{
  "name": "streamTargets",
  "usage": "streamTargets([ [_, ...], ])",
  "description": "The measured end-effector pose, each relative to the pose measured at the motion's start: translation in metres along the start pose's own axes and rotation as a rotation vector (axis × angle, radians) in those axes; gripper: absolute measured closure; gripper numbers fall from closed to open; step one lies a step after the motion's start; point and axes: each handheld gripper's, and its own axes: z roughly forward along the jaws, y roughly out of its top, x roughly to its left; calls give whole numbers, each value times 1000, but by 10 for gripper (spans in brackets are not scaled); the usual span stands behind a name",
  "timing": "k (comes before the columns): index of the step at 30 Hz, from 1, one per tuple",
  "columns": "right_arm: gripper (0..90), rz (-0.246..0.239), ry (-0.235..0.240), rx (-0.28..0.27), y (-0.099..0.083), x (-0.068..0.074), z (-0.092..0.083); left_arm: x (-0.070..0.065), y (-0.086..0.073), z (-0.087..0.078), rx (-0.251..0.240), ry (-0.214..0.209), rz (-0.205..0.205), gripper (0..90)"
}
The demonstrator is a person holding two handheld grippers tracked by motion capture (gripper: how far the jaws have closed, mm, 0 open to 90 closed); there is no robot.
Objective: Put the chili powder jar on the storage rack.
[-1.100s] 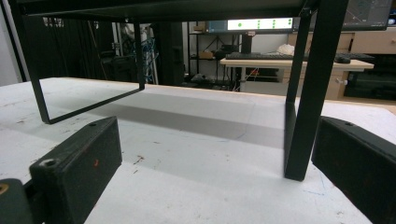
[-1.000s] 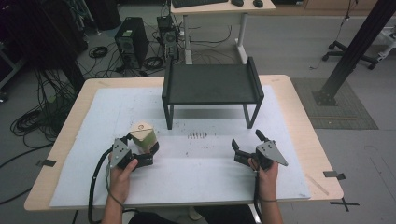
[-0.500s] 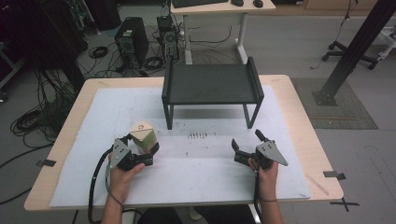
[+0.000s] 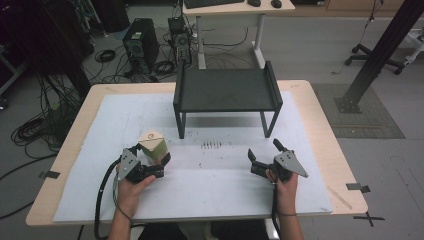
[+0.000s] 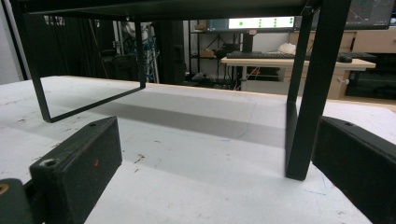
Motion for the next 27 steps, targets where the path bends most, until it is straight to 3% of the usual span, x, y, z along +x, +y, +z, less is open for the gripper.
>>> streamTargets([
  [27,12,5,1,-10,0,0,-1,0,0,0,2,2,-1,2],
])
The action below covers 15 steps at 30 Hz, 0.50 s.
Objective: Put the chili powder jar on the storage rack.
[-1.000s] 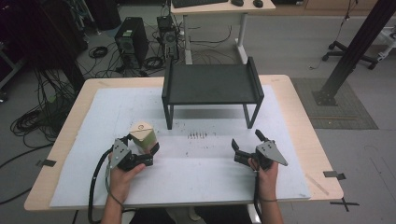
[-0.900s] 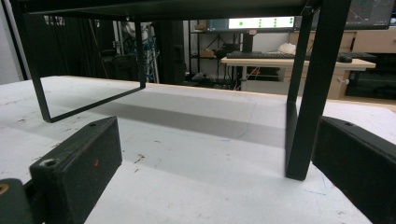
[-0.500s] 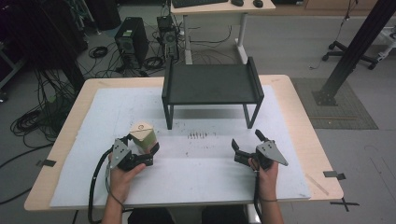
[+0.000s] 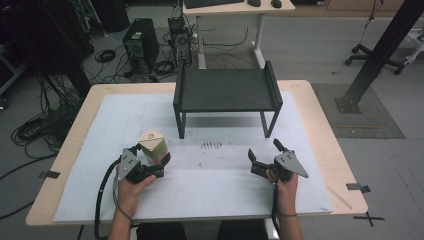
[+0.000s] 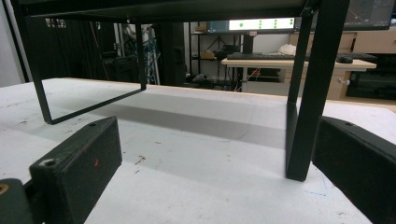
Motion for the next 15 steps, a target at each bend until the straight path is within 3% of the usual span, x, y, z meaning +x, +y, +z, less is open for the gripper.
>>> streamTargets([
  [15,12,-1,1,-5,0,0,0,0,0,0,1,1,1,2],
])
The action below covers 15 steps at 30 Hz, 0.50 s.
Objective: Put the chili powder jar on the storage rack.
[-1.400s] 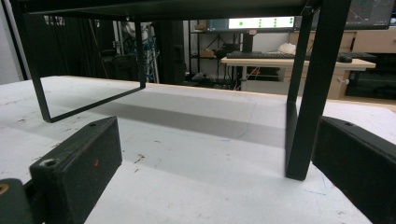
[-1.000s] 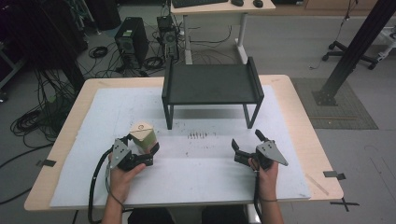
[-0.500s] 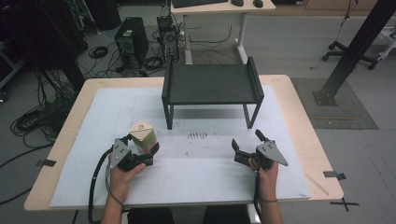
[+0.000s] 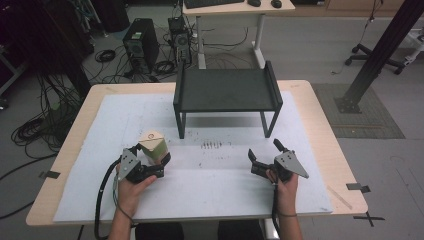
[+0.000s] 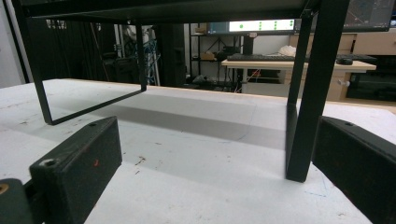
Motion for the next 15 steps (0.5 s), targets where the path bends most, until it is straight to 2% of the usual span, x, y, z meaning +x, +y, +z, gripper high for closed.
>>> streamTargets([
  [7,12,1,0,-1,0,0,0,0,0,0,0,-4,-1,2],
  [15,12,2,0,-1,0,0,0,-1,0,0,6,14,-1,6],
])
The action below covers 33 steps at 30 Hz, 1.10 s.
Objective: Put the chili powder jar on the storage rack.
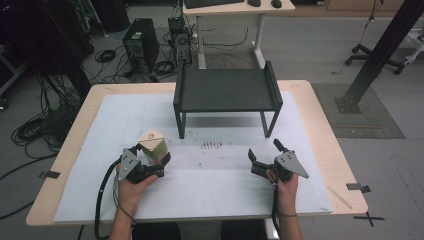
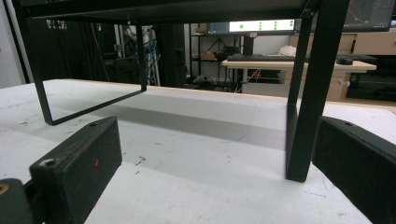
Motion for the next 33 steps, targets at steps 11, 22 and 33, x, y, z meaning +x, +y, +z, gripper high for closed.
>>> streamTargets([
  [11,12,0,2,-1,0,0,0,-1,0,-1,6,20,0,123],
  [22,12,0,4,-1,0,0,0,-2,0,-2,10,25,-7,229],
  [33,13,-1,5,0,0,0,0,-1,0,-3,9,29,-16,277],
])
